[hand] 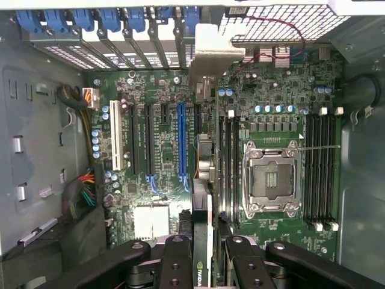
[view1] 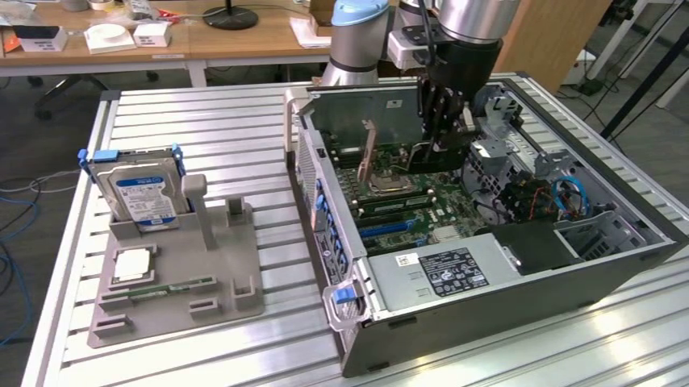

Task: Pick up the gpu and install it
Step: 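Insert the gpu into the slot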

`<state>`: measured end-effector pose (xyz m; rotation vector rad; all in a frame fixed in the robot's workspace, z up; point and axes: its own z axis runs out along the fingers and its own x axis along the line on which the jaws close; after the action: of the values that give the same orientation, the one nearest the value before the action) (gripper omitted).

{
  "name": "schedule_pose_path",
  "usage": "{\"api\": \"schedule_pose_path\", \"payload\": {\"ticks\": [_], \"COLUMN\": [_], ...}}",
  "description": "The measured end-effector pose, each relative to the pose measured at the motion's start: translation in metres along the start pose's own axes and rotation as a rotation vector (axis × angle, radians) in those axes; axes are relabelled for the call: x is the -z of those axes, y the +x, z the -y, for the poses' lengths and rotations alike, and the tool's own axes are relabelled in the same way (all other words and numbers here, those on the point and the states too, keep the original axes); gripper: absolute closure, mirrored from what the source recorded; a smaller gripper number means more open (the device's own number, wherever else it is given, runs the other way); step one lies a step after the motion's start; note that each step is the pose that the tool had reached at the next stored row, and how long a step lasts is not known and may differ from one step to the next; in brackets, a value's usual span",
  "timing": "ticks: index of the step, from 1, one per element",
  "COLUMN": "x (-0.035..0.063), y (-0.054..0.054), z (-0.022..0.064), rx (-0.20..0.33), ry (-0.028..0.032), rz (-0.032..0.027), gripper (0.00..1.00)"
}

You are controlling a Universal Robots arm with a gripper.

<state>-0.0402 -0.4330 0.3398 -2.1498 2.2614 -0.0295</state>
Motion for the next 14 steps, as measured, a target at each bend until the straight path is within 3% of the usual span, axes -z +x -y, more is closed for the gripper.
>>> {"api": "schedule_pose_path", "payload": {"ticks": [14], "x": [-0.0153], "y": [0.006], "z": [-0.0014], "rx": [0.002], "ry": [0.0], "rz": [0.0], "gripper": [0.74]}}
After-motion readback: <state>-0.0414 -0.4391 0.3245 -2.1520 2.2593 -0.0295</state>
